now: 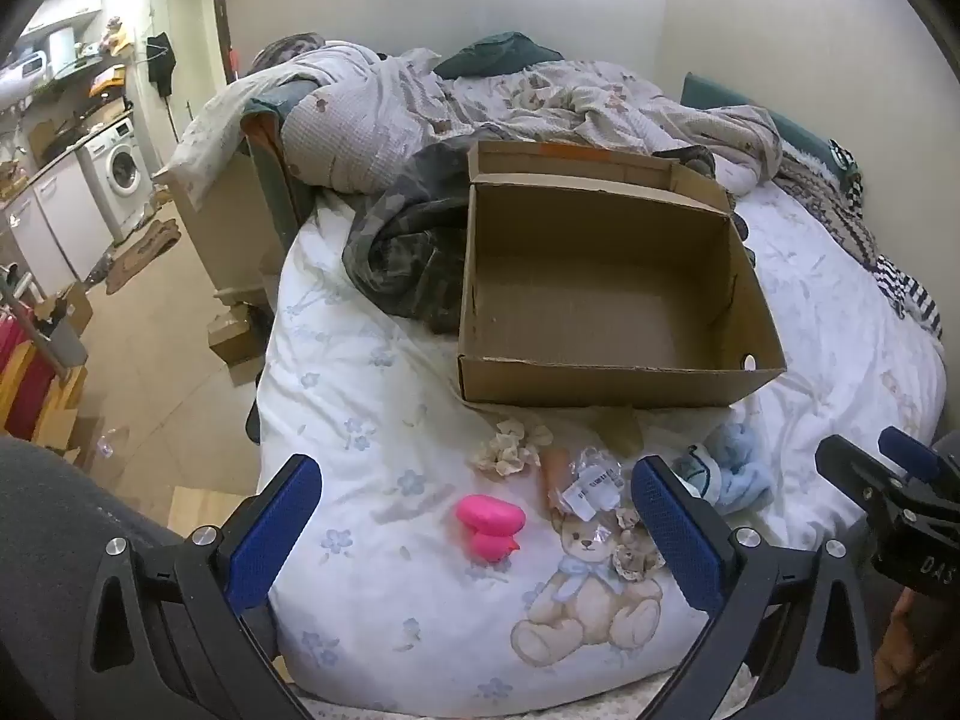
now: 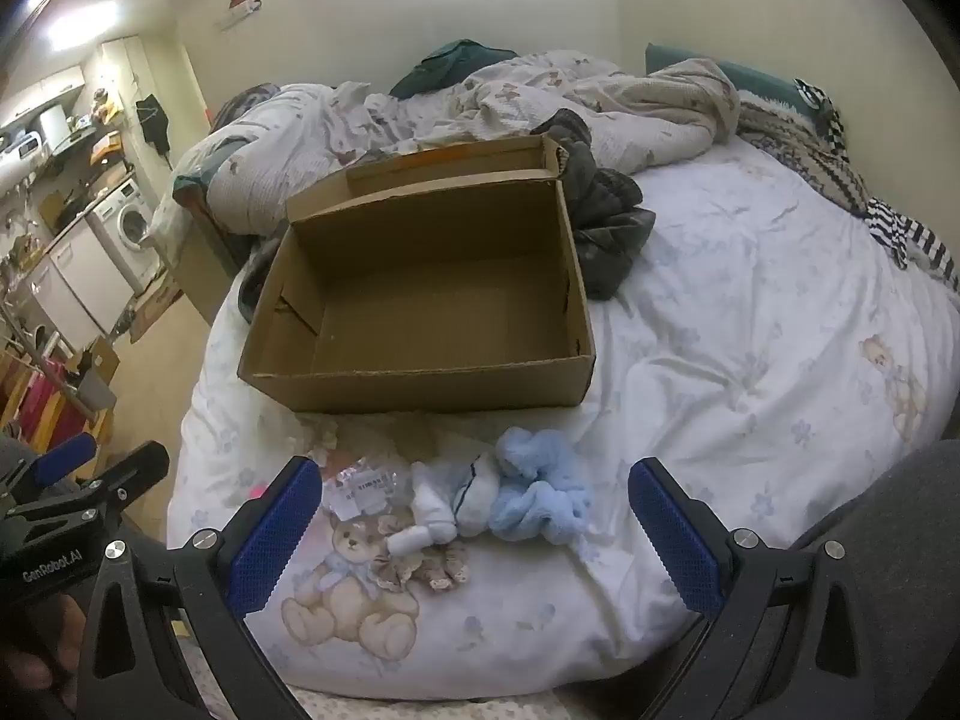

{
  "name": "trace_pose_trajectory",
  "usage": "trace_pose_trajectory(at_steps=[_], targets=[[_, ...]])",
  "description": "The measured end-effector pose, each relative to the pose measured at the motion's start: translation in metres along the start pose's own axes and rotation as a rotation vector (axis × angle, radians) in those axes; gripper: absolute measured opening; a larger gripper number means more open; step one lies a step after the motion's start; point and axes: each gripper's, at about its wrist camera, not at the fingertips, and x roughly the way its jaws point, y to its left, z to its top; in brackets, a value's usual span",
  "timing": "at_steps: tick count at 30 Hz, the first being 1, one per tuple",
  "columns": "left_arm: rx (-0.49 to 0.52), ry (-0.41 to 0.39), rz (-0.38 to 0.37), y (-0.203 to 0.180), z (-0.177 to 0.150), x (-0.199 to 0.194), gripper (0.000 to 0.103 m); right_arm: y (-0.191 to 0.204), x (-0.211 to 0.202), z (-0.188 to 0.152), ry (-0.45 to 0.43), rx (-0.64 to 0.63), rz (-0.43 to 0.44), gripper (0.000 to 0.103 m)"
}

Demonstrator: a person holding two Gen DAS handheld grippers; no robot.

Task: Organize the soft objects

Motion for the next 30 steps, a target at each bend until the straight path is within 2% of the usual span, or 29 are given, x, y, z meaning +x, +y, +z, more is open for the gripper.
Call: trace_pose_trajectory(at_steps=[2, 5, 8, 30], targets=[[-0.015, -0.001, -0.013, 0.0042, -0.0008, 0.001, 0.103, 0.0004, -0.0004, 0.0003, -0.004, 0.0, 0.004, 0.103], [-0.009, 0.025, 0.006, 0.0009, 0.0043, 0.0042, 0.103, 0.002, 0.0005, 0.0008, -0.005, -0.01, 0.002, 0.103], [-0.01, 0.002, -0.001, 0.0026, 0.0006, 0.0013, 0.103, 0.0028, 0.0007, -0.0005, -0.005, -0.014, -0.001, 0.103], [-0.019, 0.004, -0.003, 0.0038, -0.0021, 0.0029, 0.103, 0.0042, 0.001, -0.0014, -0.004, -0.015, -0.004, 0.103]])
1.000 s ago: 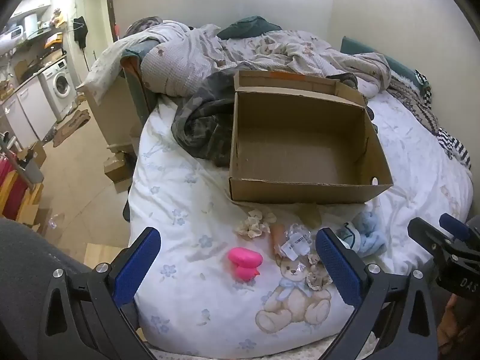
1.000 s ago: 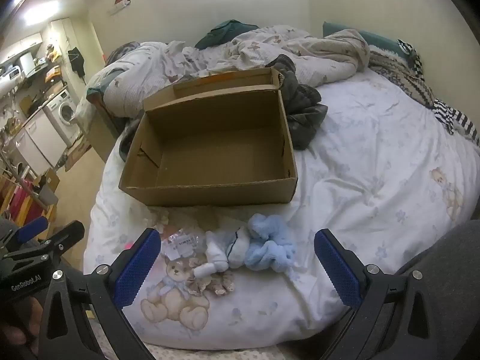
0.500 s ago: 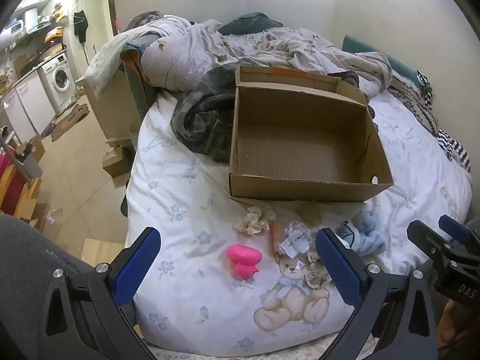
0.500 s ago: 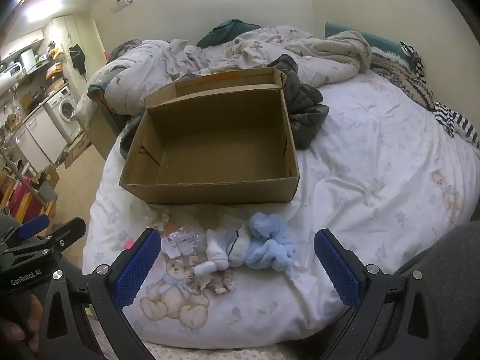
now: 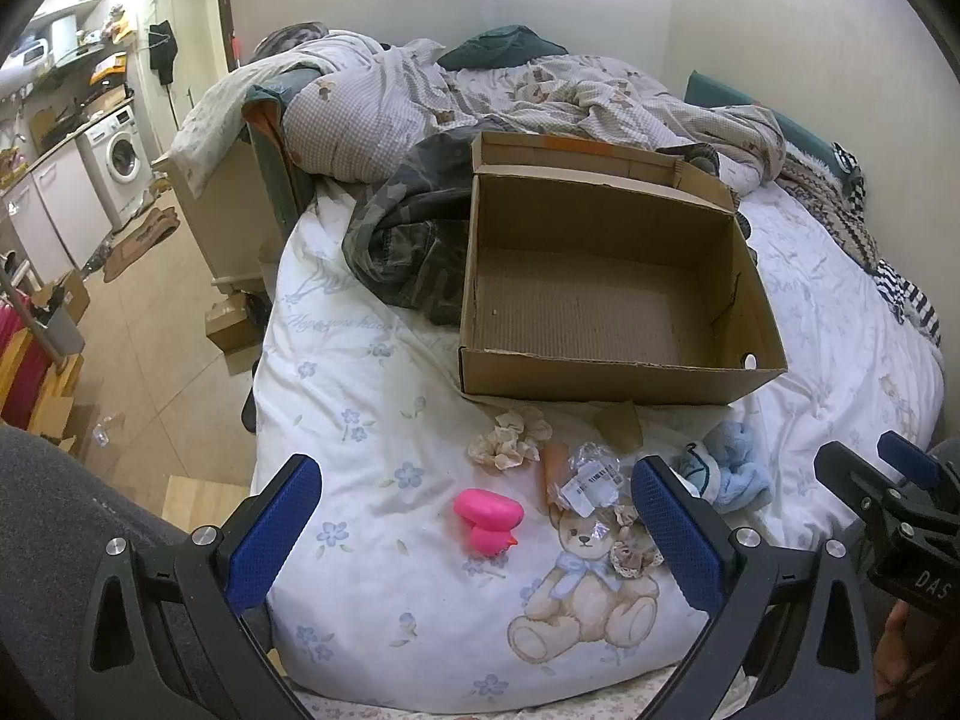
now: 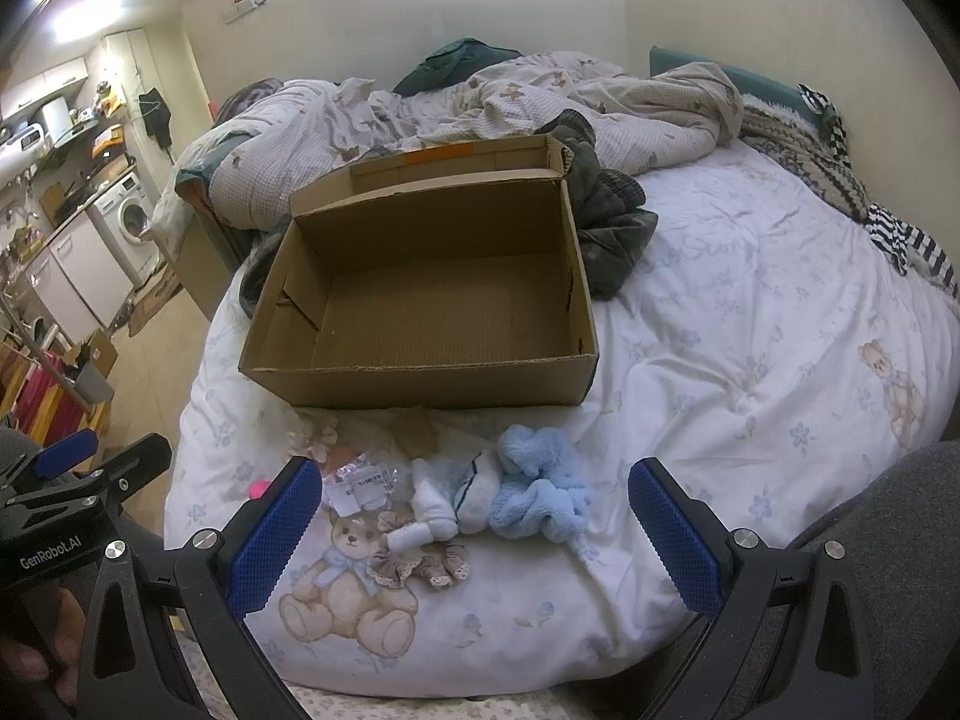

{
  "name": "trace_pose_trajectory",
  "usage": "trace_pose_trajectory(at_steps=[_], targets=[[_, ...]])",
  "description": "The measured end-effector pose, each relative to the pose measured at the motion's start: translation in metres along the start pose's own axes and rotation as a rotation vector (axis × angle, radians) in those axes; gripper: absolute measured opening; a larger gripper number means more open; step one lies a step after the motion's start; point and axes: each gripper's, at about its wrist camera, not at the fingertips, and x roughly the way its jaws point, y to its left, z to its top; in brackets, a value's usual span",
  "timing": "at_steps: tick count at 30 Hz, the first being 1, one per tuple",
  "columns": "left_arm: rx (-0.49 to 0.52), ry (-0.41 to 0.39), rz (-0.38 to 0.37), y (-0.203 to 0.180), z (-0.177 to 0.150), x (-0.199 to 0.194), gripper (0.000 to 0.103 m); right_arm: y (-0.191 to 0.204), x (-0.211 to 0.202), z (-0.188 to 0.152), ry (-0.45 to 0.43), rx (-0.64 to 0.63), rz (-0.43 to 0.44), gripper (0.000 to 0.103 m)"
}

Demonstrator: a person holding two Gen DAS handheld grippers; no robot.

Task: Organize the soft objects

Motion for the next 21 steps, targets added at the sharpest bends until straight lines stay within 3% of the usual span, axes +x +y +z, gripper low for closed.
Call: trace_pose_trajectory(at_steps=[21], targets=[[0.0, 0.002, -0.002, 0.0008, -0.0008, 0.0003, 0.103, -0.0004, -0.0016, 0.0015, 0.003, 0.004, 0.003, 0.103]])
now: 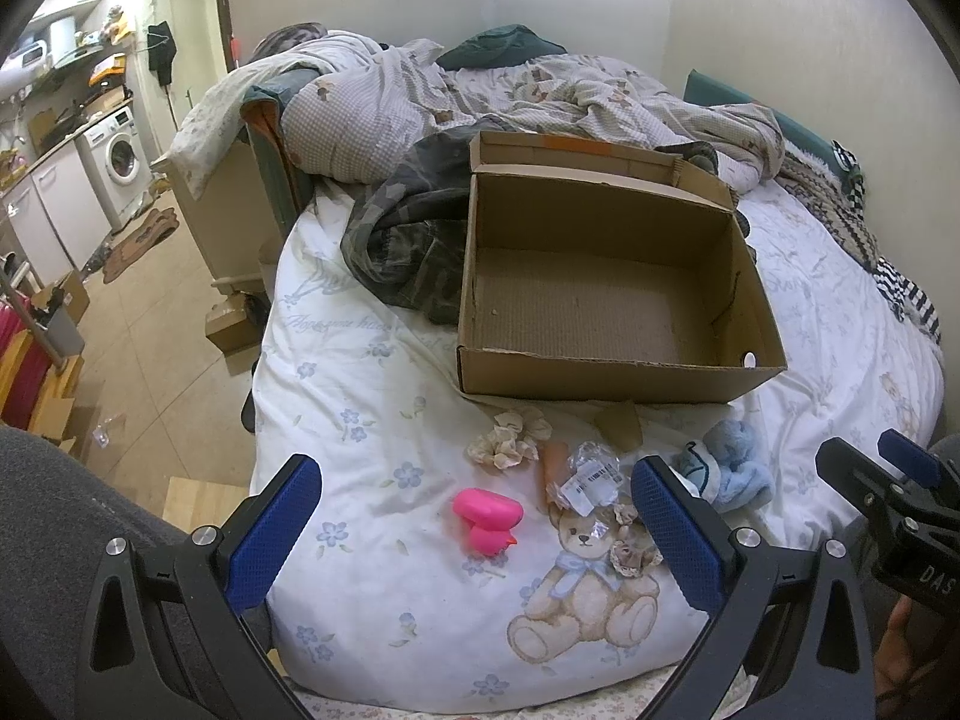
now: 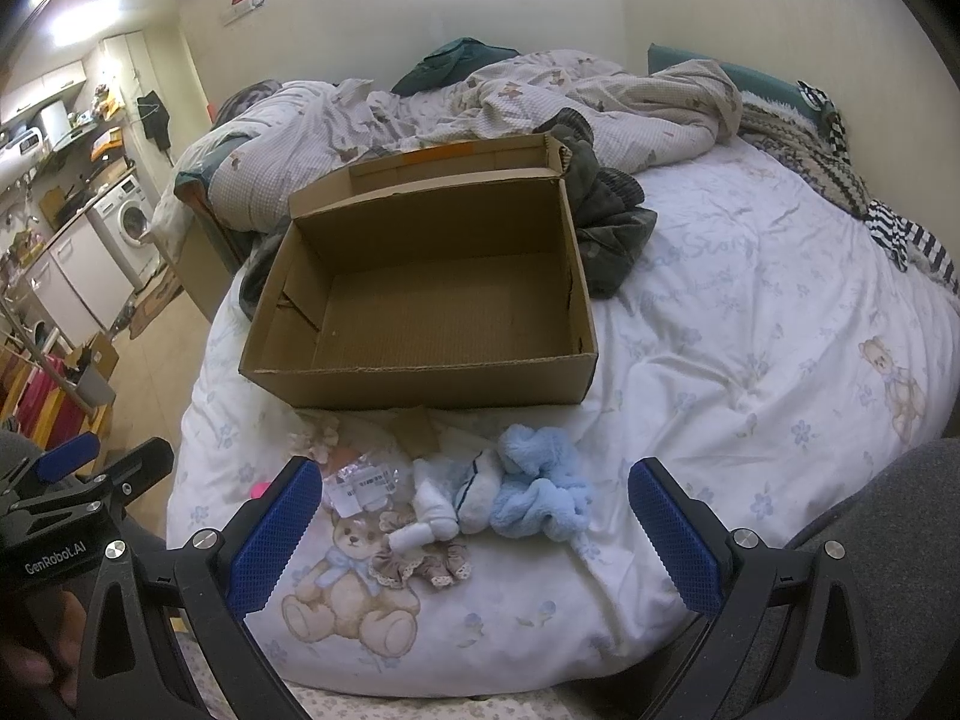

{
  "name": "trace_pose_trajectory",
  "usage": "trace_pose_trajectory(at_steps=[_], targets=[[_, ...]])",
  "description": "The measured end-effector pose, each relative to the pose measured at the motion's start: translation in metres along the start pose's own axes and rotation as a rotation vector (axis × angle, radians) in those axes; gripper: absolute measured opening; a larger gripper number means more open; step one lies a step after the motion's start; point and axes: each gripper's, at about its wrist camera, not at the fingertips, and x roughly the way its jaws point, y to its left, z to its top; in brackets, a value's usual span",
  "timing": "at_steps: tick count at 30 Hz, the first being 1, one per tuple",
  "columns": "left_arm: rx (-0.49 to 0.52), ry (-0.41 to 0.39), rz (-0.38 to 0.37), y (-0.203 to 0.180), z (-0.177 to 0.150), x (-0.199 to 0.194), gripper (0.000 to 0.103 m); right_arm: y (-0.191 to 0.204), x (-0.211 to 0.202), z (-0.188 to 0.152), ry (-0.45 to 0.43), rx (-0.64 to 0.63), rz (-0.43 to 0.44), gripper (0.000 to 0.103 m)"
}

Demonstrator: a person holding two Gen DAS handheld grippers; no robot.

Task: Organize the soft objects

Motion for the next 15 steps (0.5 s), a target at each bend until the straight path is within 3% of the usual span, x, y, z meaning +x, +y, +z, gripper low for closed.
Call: trace_pose_trajectory(at_steps=[15], targets=[[0.0, 0.004, -0.003, -0.0002, -0.0004, -0.0006, 0.103, 0.0003, 0.0002, -0.0008, 0.0, -0.009, 0.001, 0.103]])
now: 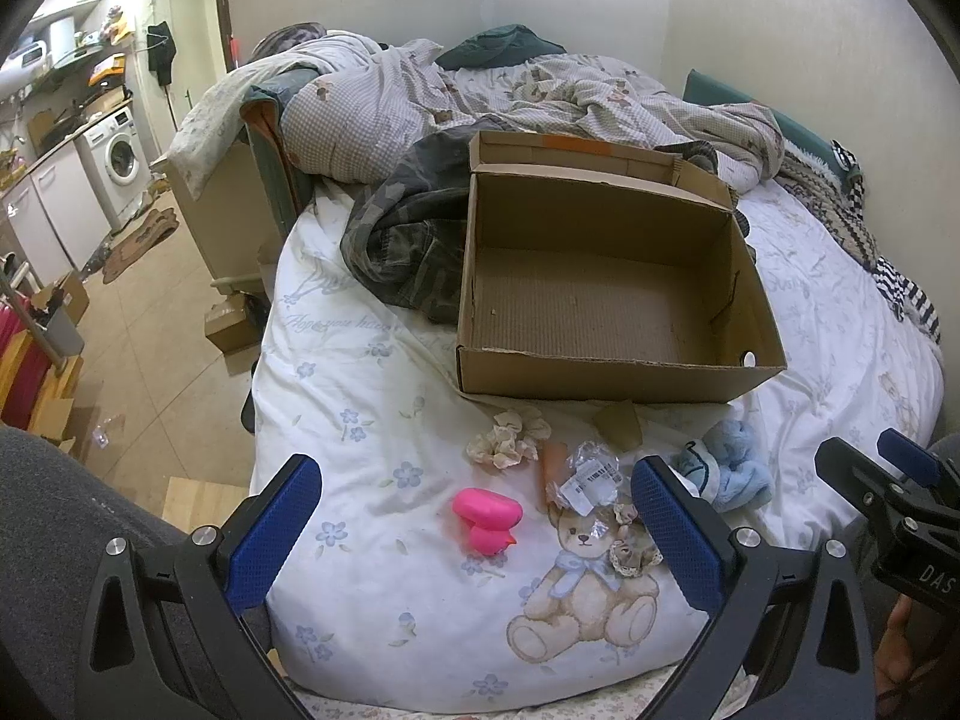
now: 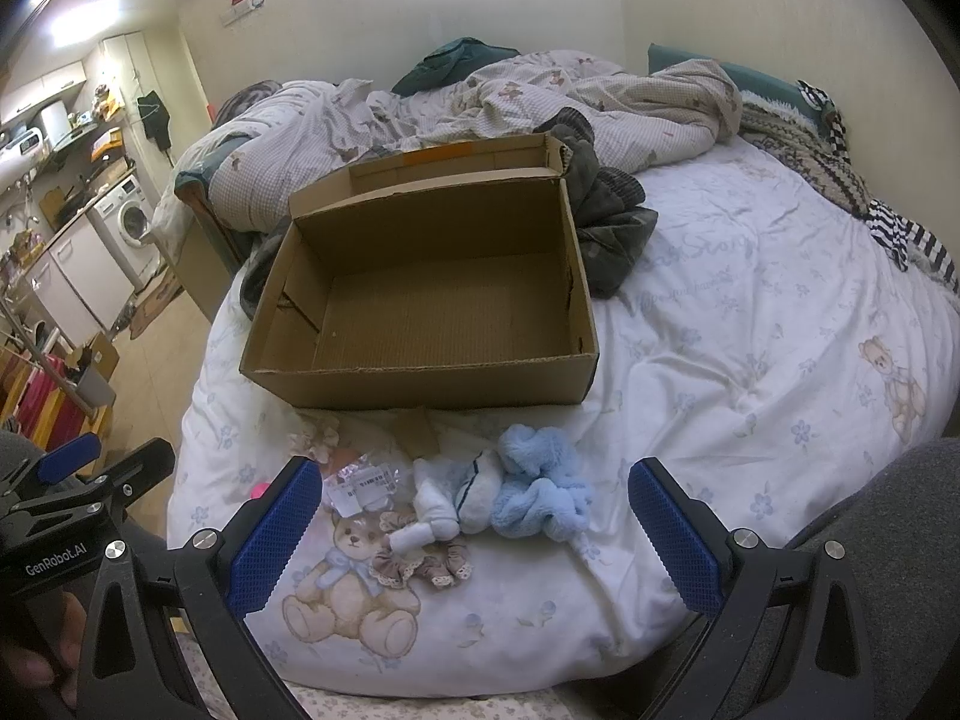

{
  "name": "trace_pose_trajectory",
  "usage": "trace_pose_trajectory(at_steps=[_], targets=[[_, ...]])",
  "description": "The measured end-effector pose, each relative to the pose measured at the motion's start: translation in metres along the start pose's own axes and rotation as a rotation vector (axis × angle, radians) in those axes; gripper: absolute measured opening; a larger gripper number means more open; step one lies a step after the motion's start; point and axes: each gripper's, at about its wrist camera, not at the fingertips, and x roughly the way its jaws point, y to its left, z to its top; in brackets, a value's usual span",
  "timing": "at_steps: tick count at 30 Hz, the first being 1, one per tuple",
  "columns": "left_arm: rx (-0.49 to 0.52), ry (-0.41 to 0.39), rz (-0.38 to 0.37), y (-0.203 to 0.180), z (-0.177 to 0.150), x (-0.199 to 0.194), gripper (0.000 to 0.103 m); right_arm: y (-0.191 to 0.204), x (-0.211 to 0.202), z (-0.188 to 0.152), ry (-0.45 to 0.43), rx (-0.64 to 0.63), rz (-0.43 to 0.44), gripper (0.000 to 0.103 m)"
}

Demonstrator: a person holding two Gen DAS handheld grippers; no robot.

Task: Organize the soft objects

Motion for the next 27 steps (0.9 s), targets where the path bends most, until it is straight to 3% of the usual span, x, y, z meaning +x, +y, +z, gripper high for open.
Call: trace_pose_trajectory(at_steps=[27], targets=[[0.015, 0.012, -0.005, -0.0046, -0.0008, 0.0009, 0.103, 0.0068, -0.0013, 0.0036, -0.002, -0.025, -0.01, 0.103]])
